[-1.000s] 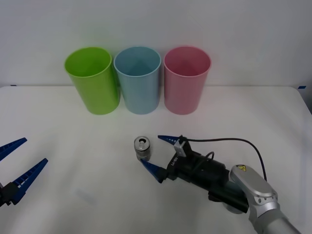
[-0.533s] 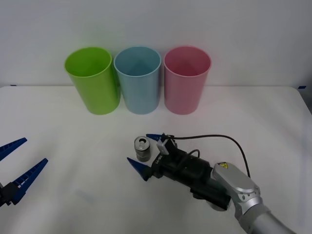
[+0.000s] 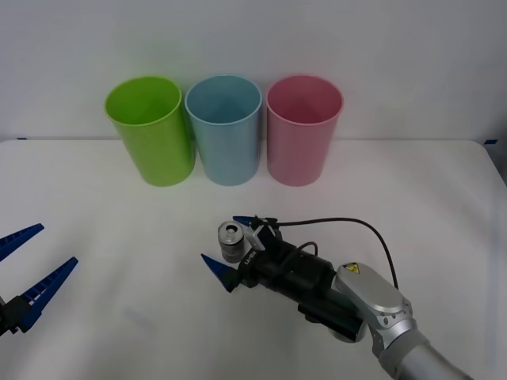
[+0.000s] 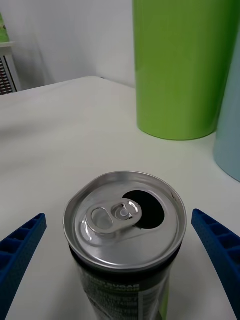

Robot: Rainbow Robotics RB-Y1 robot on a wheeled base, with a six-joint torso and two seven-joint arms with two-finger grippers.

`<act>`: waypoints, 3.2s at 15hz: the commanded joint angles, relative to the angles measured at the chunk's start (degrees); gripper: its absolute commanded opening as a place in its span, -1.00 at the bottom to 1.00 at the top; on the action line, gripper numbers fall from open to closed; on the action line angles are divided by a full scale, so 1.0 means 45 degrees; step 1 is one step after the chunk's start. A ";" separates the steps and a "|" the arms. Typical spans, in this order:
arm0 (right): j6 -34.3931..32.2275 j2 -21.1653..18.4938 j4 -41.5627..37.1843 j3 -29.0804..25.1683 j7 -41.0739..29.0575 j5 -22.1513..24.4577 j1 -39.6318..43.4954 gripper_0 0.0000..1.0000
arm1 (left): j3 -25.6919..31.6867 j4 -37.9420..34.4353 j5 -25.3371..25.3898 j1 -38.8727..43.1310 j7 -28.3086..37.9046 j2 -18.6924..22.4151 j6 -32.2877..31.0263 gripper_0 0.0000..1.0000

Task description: Grasp the object on the table and drop it into the matching bin: aluminum can to the light blue bin, PET bottle to the pink bin.

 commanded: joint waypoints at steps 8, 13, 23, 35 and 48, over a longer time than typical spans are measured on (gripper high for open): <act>0.0000 0.0000 -0.0003 -0.0001 0.0086 0.0006 0.0017 -1.00 | 0.0000 0.0000 0.0000 0.0000 0.0000 0.0000 0.0000 1.00; -0.0313 -0.0196 -0.0022 -0.0079 0.0086 -0.0385 0.0037 -1.00 | 0.0000 0.0000 0.0000 0.0000 0.0000 0.0000 0.0000 1.00; 0.0664 -0.2383 -0.5510 -0.0255 -0.0422 -0.1478 0.2830 -1.00 | 0.0000 0.0000 0.0000 0.0000 0.0000 0.0000 0.0000 1.00; 0.2343 -0.3047 -1.0217 -0.1270 -0.3918 -0.1361 0.3962 -1.00 | 0.0000 0.0000 0.0000 0.0000 0.0000 0.0000 0.0000 1.00; 0.4492 -0.2988 -0.7698 -0.0489 -0.5715 -0.0521 -0.1624 -1.00 | 0.0000 0.0000 0.0000 0.0000 0.0000 0.0000 0.0000 1.00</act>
